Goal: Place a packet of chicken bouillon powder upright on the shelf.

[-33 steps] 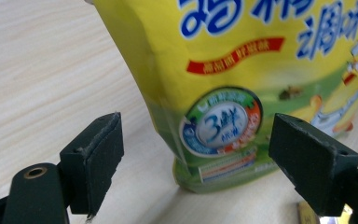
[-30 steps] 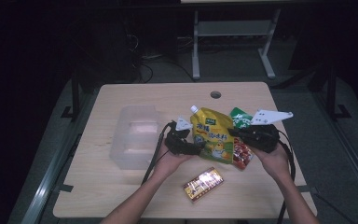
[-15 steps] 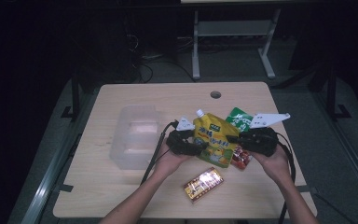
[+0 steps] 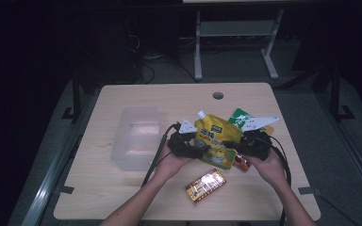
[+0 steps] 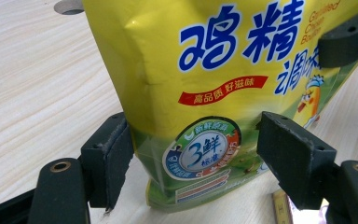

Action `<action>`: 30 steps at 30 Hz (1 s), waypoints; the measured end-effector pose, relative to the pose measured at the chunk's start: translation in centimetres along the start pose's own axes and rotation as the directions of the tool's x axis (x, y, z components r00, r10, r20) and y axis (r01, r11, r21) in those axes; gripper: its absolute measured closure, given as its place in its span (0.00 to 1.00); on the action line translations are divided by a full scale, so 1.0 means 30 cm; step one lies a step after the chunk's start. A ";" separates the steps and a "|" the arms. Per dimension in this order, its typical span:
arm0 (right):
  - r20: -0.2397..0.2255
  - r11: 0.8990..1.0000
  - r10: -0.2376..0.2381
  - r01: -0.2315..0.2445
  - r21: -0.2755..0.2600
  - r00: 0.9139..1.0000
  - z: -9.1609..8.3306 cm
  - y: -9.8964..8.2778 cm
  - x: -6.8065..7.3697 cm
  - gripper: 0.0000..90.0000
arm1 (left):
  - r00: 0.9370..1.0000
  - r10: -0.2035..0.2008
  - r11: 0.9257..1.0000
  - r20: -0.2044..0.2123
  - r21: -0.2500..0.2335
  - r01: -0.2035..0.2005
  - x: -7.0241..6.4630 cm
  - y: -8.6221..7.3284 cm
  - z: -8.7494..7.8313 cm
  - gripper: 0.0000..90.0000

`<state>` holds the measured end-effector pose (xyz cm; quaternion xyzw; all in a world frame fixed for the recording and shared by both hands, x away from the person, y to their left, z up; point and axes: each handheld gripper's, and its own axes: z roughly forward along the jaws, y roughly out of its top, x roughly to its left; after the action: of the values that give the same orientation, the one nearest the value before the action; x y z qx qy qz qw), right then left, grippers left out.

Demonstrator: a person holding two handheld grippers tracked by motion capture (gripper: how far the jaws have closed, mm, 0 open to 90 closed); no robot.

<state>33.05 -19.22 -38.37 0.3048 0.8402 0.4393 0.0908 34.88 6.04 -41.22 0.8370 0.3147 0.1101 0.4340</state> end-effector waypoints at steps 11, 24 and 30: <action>-0.009 1.000 0.020 -0.020 0.001 1.000 -0.009 0.020 -0.006 1.00 | 1.000 0.014 1.000 -0.028 0.008 -0.014 0.001 -0.004 -0.019 0.29; 0.028 0.999 0.035 -0.034 -0.027 0.999 -0.035 0.100 -0.004 1.00 | 0.997 0.072 0.997 -0.030 0.014 -0.071 -0.038 -0.033 -0.061 0.29; 0.050 0.999 0.046 -0.044 -0.027 0.998 -0.028 0.154 -0.001 1.00 | 0.995 0.097 0.995 -0.007 0.009 -0.097 -0.061 -0.054 -0.098 0.28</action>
<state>34.72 -17.84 -34.21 0.3334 0.8247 0.4442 0.1061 31.42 7.53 -40.61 0.8527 0.2757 0.1328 0.4233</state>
